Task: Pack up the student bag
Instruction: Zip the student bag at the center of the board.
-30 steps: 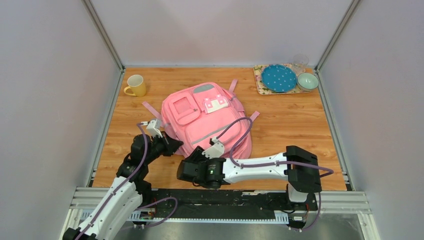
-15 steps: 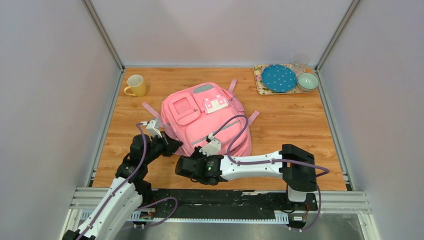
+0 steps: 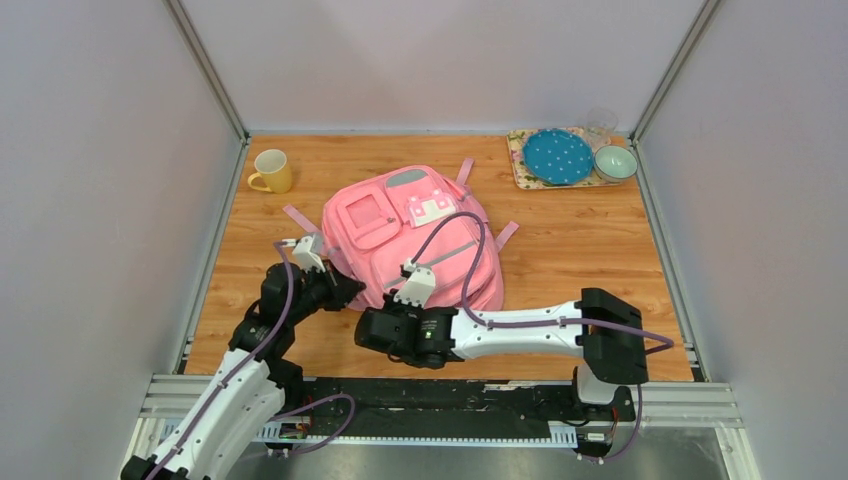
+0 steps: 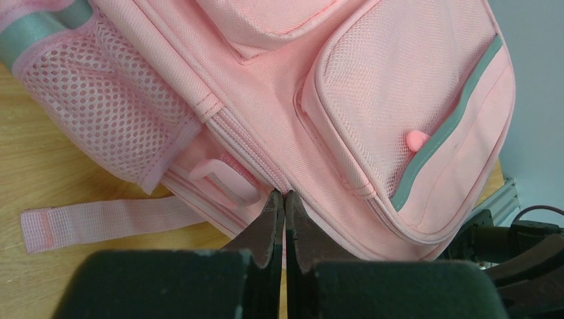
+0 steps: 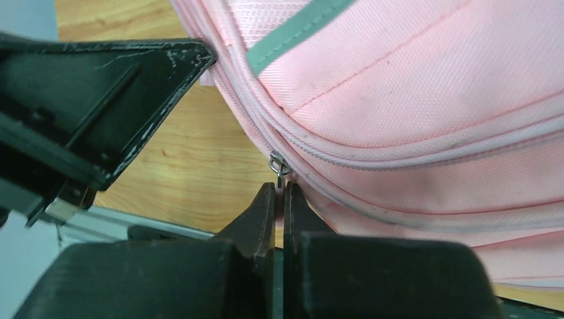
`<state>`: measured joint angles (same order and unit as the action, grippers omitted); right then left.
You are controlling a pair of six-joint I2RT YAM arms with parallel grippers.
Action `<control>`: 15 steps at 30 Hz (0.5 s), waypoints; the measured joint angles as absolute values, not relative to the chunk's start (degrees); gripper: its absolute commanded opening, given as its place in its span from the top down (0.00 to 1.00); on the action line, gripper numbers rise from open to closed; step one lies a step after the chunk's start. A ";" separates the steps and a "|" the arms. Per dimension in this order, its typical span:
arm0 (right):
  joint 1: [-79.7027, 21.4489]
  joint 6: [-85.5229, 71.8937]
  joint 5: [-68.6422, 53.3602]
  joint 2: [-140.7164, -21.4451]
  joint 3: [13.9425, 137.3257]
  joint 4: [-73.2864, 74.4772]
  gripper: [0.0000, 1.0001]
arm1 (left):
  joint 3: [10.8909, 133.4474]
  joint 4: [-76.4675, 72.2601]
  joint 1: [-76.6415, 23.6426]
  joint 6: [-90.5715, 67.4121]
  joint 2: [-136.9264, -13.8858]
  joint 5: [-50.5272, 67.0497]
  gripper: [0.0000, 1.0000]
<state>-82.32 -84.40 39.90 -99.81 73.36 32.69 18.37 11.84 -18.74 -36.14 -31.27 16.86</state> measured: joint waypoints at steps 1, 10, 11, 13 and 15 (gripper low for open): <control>-82.28 -81.95 39.70 -98.85 73.10 32.58 1.00 | 18.85 12.23 -18.76 -35.97 -31.44 16.75 1.00; -80.25 -65.65 35.14 -85.97 66.15 30.30 1.00 | 21.78 13.96 -19.75 -35.53 -33.50 18.09 1.00; -79.70 -63.88 33.93 -83.66 64.20 29.43 1.00 | 22.09 14.48 -19.99 -35.51 -33.87 18.76 1.00; -78.81 -61.56 32.69 -80.18 61.36 28.23 1.00 | 22.26 15.38 -20.25 -35.35 -34.15 19.46 1.00; -77.76 -59.09 31.22 -75.90 57.69 28.23 1.00 | 22.28 16.88 -19.81 -34.04 -34.22 16.97 1.00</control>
<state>-77.76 -59.09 31.22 -75.90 57.69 28.23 22.28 16.88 -19.81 -34.04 -34.22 16.97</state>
